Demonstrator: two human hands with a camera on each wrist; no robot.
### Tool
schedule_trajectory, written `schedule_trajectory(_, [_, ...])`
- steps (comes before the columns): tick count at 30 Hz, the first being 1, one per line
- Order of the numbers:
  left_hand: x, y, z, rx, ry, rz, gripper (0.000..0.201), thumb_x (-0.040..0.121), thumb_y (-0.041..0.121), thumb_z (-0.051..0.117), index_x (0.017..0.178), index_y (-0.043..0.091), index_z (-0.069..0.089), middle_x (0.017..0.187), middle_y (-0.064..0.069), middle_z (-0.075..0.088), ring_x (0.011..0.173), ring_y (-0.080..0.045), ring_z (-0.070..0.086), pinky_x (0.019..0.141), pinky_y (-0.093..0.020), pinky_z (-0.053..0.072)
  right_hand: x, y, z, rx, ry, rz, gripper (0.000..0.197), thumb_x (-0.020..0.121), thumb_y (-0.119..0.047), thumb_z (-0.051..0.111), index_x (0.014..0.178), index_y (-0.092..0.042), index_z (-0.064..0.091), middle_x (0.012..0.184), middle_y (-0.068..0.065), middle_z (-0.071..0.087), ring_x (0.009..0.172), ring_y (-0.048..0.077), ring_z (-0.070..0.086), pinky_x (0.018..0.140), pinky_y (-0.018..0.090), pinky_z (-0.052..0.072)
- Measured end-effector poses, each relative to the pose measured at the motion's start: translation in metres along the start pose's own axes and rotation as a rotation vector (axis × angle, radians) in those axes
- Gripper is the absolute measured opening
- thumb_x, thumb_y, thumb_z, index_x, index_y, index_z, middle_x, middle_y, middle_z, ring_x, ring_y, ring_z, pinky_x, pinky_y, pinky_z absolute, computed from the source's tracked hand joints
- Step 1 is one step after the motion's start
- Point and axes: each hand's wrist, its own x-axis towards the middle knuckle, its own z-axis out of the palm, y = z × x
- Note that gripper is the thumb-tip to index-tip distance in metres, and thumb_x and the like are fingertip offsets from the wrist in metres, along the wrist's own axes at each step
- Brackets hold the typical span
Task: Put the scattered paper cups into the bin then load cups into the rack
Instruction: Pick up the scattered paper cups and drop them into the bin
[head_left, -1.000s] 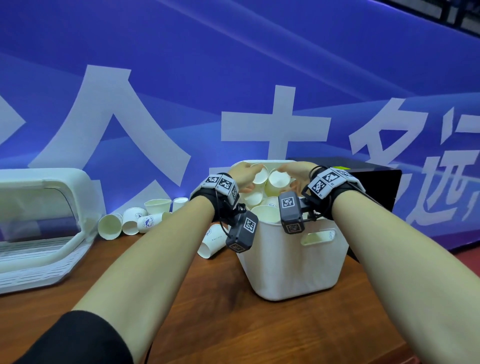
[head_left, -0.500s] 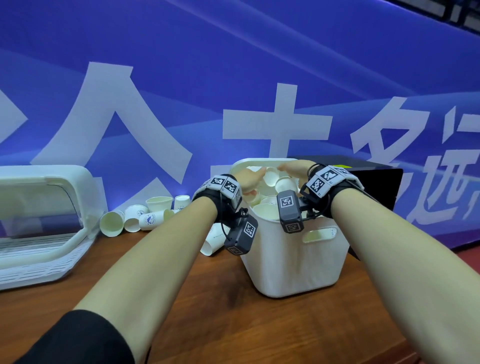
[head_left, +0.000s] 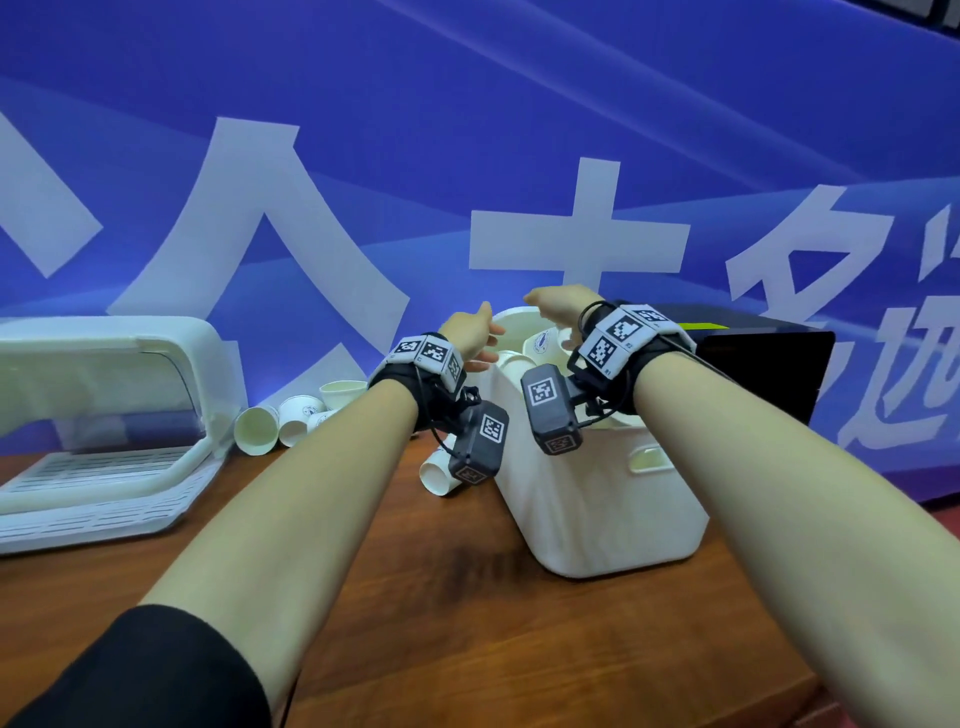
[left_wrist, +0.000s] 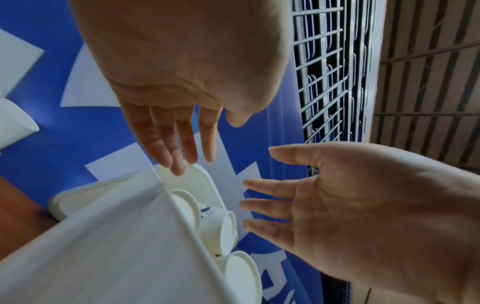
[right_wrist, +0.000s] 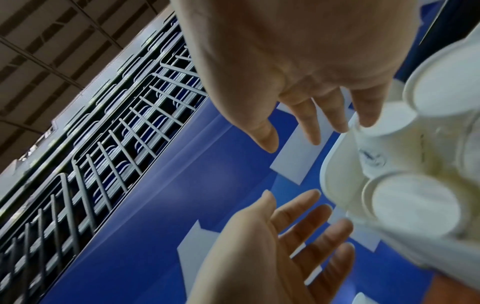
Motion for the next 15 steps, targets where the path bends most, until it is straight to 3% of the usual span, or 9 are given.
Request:
schedule_trajectory(4, [-0.001, -0.01, -0.022, -0.01, 0.033, -0.019, 0.053, 0.103, 0.038, 0.025, 0.116, 0.003, 0.063, 0.106, -0.006, 0.06, 0.071, -0.012, 0.058, 0.069, -0.023, 0.049, -0.001, -0.011, 0.025, 0.143, 0.005, -0.01, 0.044, 0.093, -0.031, 0.055, 0.128, -0.005, 0.055, 0.113, 0.01, 0.059, 0.086, 0.023, 0.052, 0.084, 0.032, 0.046])
schedule_trajectory(7, [-0.002, -0.017, -0.038, -0.008, 0.057, -0.022, 0.053, 0.104, 0.038, 0.025, 0.117, 0.002, 0.063, 0.103, -0.005, 0.061, 0.069, -0.011, 0.057, 0.065, -0.021, 0.047, -0.004, -0.02, 0.046, 0.22, -0.017, -0.029, 0.031, 0.09, -0.026, 0.057, 0.111, -0.003, 0.06, 0.096, 0.01, 0.055, 0.061, 0.02, 0.043, 0.069, 0.03, 0.038])
schedule_trajectory(11, [-0.005, -0.024, -0.056, -0.017, 0.064, -0.03, 0.052, 0.104, 0.037, 0.026, 0.118, 0.002, 0.062, 0.104, -0.006, 0.061, 0.071, -0.012, 0.057, 0.064, -0.021, 0.045, -0.005, -0.029, 0.072, 0.277, -0.016, -0.036, 0.017, 0.087, -0.022, 0.057, 0.078, -0.008, 0.053, 0.087, 0.009, 0.054, 0.068, 0.024, 0.043, 0.067, 0.031, 0.037])
schedule_trajectory(15, [-0.011, -0.035, -0.074, -0.036, 0.087, -0.068, 0.043, 0.103, 0.032, 0.033, 0.115, 0.004, 0.063, 0.104, -0.006, 0.061, 0.073, -0.015, 0.057, 0.063, -0.022, 0.044, -0.003, -0.032, 0.102, 0.281, -0.035, -0.055, 0.02, 0.084, -0.021, 0.055, 0.07, -0.01, 0.046, 0.077, 0.007, 0.052, 0.063, 0.024, 0.044, 0.062, 0.032, 0.037])
